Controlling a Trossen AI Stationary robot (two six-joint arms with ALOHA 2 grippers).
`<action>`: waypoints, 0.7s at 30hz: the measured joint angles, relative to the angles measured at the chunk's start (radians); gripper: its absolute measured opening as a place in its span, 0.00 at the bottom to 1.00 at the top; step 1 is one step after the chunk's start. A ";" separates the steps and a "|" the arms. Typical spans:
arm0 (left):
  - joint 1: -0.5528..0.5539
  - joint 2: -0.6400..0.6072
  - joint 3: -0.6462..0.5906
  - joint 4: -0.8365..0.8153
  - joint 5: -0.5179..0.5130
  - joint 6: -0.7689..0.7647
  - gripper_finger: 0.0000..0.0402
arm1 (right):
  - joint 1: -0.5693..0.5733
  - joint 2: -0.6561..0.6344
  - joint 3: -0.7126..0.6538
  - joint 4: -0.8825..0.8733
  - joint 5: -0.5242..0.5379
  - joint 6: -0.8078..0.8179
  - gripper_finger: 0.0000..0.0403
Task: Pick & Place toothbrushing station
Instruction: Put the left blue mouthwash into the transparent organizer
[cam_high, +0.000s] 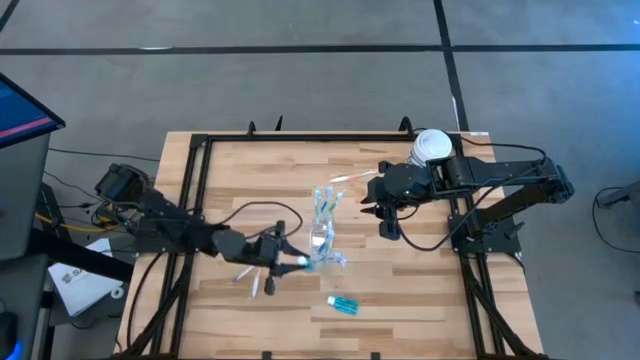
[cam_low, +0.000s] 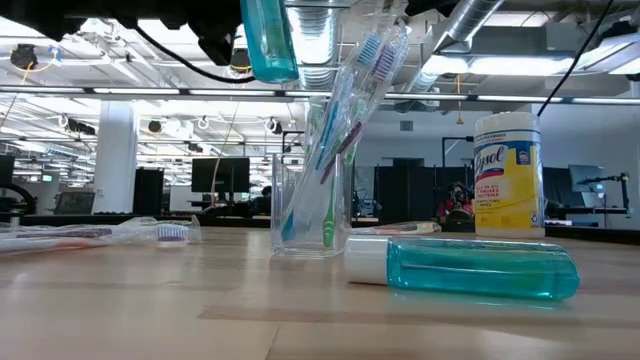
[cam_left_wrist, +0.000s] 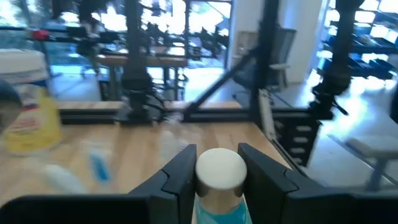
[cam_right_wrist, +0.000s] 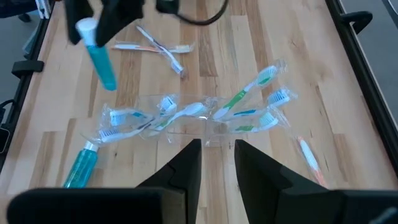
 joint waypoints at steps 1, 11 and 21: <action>0.012 -0.009 -0.005 0.005 -0.001 0.000 0.25 | 0.000 0.000 0.000 0.001 0.000 0.000 0.22; 0.144 -0.029 -0.024 -0.004 0.000 -0.007 0.25 | 0.000 0.000 0.000 0.007 0.000 0.000 0.22; 0.221 -0.029 -0.024 -0.008 0.000 -0.008 0.25 | 0.000 0.000 0.000 0.007 0.000 0.000 0.22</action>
